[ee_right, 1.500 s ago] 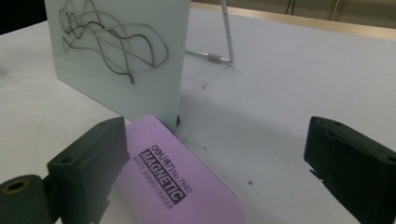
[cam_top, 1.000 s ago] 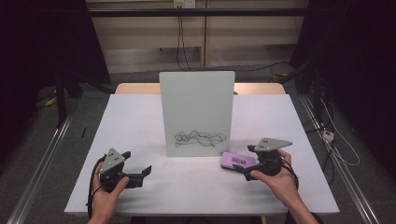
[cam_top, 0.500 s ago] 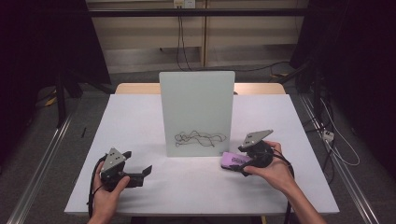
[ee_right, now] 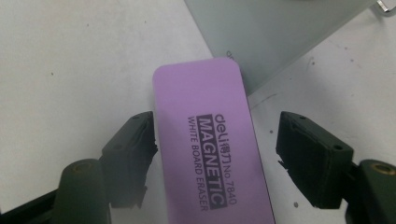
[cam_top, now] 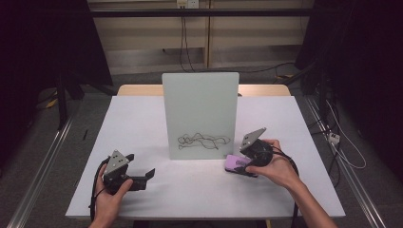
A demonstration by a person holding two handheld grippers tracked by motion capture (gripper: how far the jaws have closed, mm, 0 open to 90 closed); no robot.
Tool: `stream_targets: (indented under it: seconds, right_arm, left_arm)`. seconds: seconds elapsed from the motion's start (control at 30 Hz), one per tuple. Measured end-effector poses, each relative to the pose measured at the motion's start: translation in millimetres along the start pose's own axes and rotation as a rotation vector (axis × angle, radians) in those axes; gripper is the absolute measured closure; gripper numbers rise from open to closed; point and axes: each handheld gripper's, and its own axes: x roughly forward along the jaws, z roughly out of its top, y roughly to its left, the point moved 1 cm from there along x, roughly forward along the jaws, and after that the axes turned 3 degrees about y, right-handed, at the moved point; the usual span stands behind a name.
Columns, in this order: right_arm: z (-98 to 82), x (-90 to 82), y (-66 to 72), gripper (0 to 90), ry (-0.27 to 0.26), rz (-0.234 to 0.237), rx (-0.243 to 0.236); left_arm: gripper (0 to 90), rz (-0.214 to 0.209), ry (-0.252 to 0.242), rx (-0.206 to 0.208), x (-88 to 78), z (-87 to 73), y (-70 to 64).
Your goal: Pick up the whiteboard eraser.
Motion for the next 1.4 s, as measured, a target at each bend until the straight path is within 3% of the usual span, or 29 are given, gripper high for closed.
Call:
stream_targets:
  seconds: [0.23,0.3,0.77,1.0,1.2,1.4]
  right_arm:
    - [0.0,8.2,1.6,27.2,0.071,0.028,-0.019]
    - [1.1,10.7,2.3,31.2,0.092,0.041,-0.042]
    - [7.1,11.7,-0.4,40.1,0.149,0.039,-0.071]
    - [6.3,9.8,0.3,41.0,0.138,0.039,-0.050]
    - [3.9,3.8,2.0,41.2,0.082,0.037,-0.025]
    - [-0.6,-0.5,4.3,41.3,-0.012,0.022,0.005]
  left_arm:
    - [4.7,0.000,0.003,-0.001,-0.9,-1.0,1.8]
    - [4.7,0.001,0.004,0.001,-1.2,-0.8,1.9]
    - [4.7,0.002,0.006,0.000,-0.6,-0.8,2.0]
    - [4.7,0.005,0.005,0.001,-0.6,-0.9,2.6]
    - [4.7,0.005,0.002,-0.008,0.1,-1.0,2.4]
    - [4.7,0.010,0.009,-0.003,-0.2,-1.4,3.6]
